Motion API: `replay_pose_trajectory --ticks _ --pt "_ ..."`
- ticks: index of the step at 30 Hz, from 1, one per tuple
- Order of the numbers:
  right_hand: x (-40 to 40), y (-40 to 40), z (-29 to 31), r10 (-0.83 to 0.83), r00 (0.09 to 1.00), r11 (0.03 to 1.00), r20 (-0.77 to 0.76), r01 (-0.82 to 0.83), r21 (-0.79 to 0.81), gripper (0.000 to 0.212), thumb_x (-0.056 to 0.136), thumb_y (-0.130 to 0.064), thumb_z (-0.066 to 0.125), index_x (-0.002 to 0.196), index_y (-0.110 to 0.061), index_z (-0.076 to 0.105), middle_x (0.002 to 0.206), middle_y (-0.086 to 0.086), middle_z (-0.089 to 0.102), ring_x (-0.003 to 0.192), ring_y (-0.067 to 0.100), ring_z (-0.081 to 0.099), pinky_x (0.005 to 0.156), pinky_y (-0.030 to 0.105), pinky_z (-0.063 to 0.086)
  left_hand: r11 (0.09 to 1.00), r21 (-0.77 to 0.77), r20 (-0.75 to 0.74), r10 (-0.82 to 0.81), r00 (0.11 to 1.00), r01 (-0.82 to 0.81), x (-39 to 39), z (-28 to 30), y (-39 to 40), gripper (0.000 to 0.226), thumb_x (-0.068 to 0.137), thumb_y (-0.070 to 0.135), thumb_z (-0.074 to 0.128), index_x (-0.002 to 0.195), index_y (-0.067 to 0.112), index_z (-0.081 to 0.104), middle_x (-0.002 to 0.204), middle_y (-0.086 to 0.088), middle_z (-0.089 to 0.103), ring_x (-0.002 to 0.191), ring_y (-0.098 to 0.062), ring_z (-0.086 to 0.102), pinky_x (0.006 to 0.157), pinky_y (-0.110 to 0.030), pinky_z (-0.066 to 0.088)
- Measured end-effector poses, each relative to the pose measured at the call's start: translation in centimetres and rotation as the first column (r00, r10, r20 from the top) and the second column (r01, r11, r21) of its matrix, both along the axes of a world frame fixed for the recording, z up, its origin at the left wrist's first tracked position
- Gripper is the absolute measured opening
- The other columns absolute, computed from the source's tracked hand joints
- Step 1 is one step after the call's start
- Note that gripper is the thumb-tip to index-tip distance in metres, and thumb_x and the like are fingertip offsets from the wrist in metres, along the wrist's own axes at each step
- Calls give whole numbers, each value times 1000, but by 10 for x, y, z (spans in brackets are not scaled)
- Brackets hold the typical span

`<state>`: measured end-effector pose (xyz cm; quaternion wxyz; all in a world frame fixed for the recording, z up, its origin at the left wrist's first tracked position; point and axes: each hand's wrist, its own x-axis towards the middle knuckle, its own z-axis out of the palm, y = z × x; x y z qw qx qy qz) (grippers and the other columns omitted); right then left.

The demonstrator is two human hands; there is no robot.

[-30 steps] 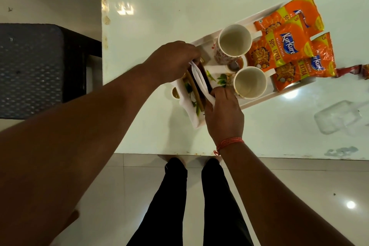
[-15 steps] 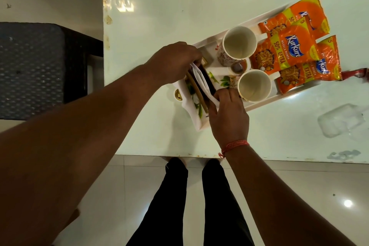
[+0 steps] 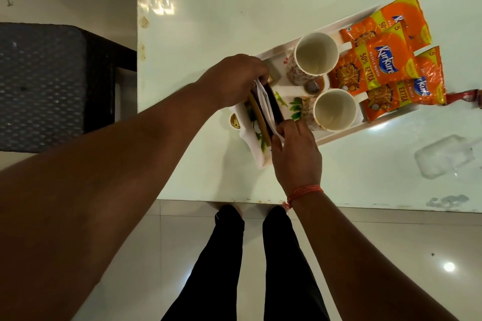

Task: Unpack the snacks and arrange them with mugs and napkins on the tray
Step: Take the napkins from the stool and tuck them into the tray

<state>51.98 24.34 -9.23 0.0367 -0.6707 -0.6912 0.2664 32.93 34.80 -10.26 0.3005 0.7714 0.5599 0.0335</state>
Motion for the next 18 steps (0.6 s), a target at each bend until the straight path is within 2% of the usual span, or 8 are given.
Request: replay_pose_trajectory --ticks 9,13,15,18 --pt "-1 -3 -1 -12 1000 1000 -19 12 -6 19 92 -25 62 110 -19 59 109 1 61 98 20 60 79 36 57 999 38 0 -18 1000 18 2 2 -2 33 80 -5 60 106 13 66 107 -7 64 101 -29 56 83 -41 47" --pt "0 -4 1 -20 999 1000 -42 20 4 20 92 -28 62 110 -20 58 111 -1 62 98 20 61 79 37 57 996 90 14 -8 1000 7 -1 3 -6 42 79 -7 58 116 13 64 116 -10 61 103 -31 55 85 -45 48" --pt "3 -5 3 -25 998 999 -57 26 24 21 92 -31 62 110 -21 57 112 -1 61 98 20 61 80 37 57 990 117 45 71 996 -76 -2 3 -14 45 80 -6 58 121 13 61 122 -9 59 107 -31 54 89 -40 48" --pt "10 -7 12 -40 995 996 -93 47 71 20 94 -32 58 110 -20 57 114 -1 59 98 20 61 79 39 57 926 77 165 354 921 -370 -2 3 -36 40 85 0 58 122 15 58 125 -5 57 114 -25 54 96 -30 44"
